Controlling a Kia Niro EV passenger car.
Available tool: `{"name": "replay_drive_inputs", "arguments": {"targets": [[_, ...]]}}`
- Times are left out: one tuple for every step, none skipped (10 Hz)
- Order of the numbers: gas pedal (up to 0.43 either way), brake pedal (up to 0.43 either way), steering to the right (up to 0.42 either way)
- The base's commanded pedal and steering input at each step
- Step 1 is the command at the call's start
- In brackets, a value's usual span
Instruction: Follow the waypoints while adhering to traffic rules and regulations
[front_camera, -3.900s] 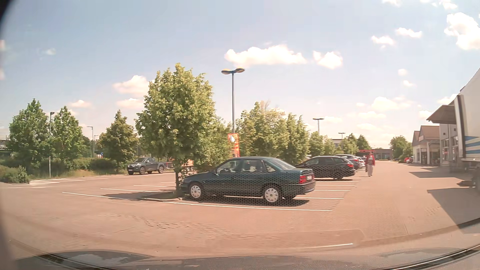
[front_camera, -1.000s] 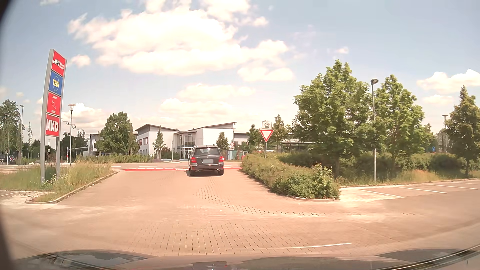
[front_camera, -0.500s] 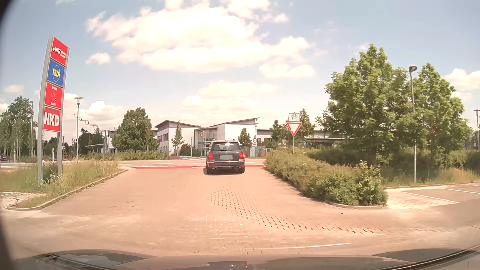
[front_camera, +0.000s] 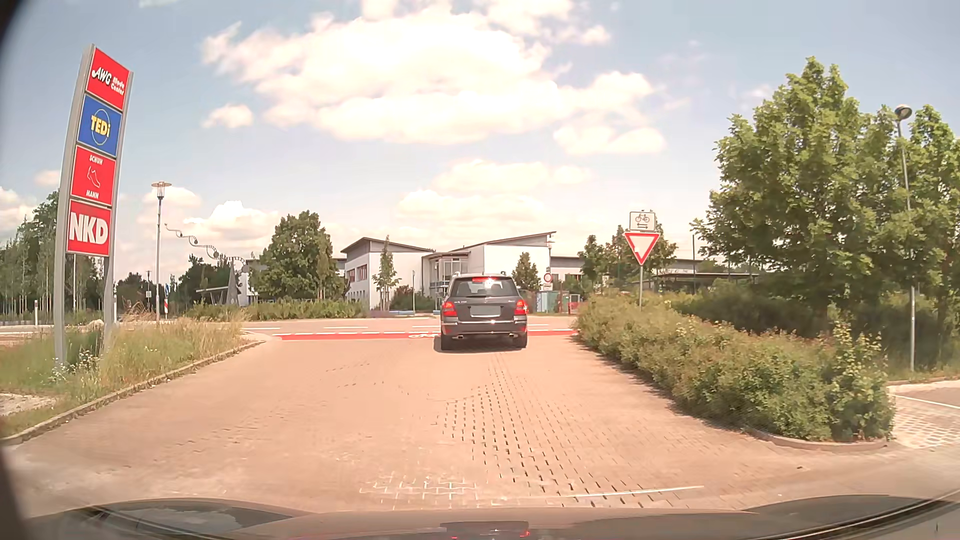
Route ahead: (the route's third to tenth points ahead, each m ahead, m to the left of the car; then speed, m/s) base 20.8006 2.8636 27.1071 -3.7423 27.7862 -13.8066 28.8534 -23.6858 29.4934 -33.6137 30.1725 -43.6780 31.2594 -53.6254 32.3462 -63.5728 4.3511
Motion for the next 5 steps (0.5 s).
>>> {"name": "replay_drive_inputs", "arguments": {"targets": [[0.000,0.079,-0.058],[0.000,0.104,-0.037],[0.000,0.128,-0.027],[0.000,0.140,-0.025],[0.000,0.159,-0.028]]}}
